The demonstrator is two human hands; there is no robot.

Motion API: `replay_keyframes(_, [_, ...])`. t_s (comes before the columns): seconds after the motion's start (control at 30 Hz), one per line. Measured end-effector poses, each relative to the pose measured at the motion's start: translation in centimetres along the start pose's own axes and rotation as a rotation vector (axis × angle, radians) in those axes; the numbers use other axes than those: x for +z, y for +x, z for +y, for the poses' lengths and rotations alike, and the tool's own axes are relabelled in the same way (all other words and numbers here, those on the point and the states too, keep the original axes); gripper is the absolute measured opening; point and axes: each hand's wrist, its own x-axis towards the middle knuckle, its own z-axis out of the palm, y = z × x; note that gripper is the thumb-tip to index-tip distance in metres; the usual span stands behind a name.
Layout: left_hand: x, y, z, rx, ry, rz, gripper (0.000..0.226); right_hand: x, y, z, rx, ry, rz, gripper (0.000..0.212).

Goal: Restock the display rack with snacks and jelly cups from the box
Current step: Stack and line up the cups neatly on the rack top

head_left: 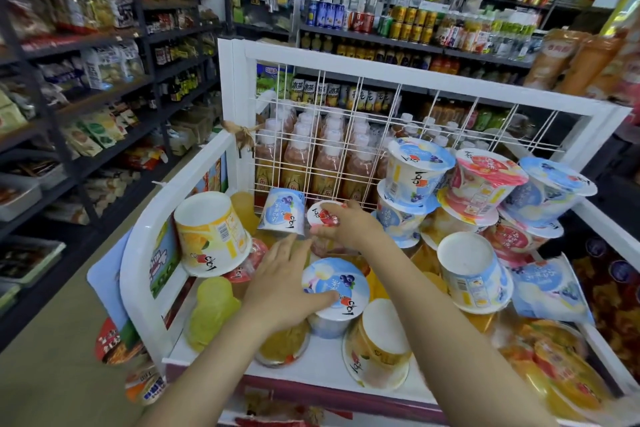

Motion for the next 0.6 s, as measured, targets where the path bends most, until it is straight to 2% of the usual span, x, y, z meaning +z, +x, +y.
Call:
replay_keyframes(0.17, [0.2, 0.1, -0.1, -0.004, 0.001, -0.005, 0.105, 0.3, -0.4, 0.8, 0.042, -0.052, 0.092, 0.071])
replay_keyframes(0.4, [0.1, 0.1, -0.1, -0.001, 0.003, -0.015, 0.105, 0.1, -1.2, 1.1, -0.052, 0.083, 0.153, 0.056])
replay_keyframes(0.6, [0.0, -0.1, 0.0, -0.009, -0.005, -0.021, 0.106, -1.0, -1.7, 1.2, -0.082, 0.119, 0.150, 0.057])
